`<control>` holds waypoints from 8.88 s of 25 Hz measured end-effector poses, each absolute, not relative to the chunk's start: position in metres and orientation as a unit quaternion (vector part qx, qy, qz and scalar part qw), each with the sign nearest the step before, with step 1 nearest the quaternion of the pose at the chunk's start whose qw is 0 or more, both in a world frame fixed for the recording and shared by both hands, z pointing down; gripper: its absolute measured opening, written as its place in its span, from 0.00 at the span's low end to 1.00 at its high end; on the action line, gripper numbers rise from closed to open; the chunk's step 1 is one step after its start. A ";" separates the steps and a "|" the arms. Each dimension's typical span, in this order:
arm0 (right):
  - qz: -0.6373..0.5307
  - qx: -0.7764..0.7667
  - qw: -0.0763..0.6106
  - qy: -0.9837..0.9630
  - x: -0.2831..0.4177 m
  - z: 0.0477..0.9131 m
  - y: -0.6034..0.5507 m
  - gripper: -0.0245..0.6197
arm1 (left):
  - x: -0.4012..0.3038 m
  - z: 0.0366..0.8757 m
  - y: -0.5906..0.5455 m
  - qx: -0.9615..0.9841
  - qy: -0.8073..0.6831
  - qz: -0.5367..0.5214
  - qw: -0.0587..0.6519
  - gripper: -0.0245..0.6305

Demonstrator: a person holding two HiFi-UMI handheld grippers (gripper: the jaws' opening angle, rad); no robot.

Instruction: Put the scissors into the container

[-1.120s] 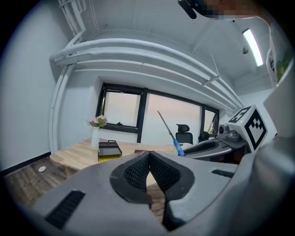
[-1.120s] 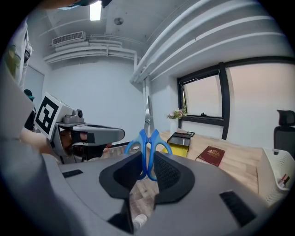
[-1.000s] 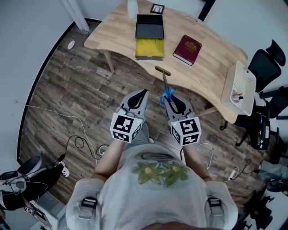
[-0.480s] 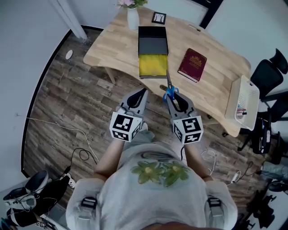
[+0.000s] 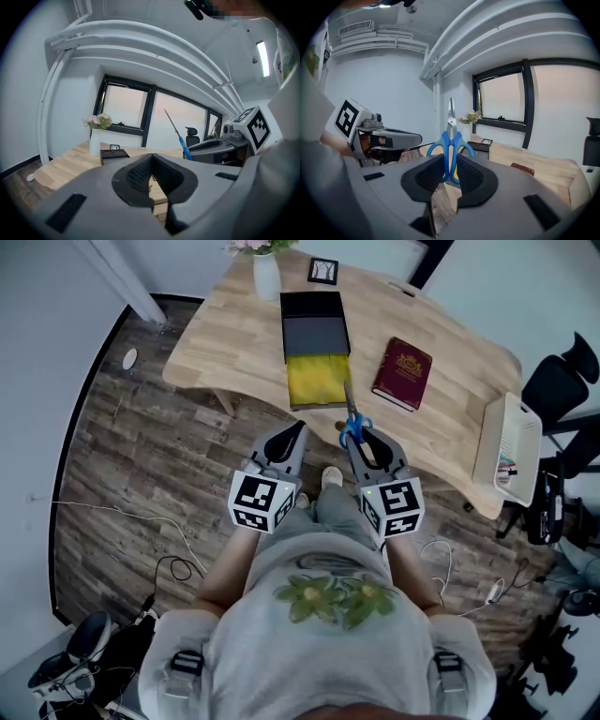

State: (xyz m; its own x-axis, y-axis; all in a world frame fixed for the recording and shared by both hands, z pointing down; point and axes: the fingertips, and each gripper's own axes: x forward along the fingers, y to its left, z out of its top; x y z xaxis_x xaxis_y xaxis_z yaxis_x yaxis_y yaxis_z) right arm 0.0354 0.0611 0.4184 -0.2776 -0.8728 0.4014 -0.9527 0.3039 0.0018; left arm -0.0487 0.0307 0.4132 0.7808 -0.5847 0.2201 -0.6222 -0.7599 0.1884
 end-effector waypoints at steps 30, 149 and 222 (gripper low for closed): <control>0.101 0.505 0.196 -0.834 0.067 0.425 -0.085 0.16 | -0.014 0.411 -0.108 0.922 -0.358 0.078 0.125 0.05; 0.190 0.322 0.416 -0.829 0.077 0.634 -0.130 0.16 | -0.017 0.488 -0.158 0.870 -0.428 0.149 0.193 0.05; 0.202 0.254 0.548 -0.771 0.075 0.712 -0.134 0.16 | -0.025 0.505 -0.168 0.865 -0.428 0.160 0.209 0.05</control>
State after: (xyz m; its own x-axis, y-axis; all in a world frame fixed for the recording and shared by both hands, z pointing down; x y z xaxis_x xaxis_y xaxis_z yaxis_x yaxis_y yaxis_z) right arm 0.0755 -0.1338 0.7123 -0.2698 -0.1692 0.9479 -0.6126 0.7897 -0.0334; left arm -0.0246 -0.1677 0.5046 0.5822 -0.6730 0.4562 -0.8071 -0.5463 0.2241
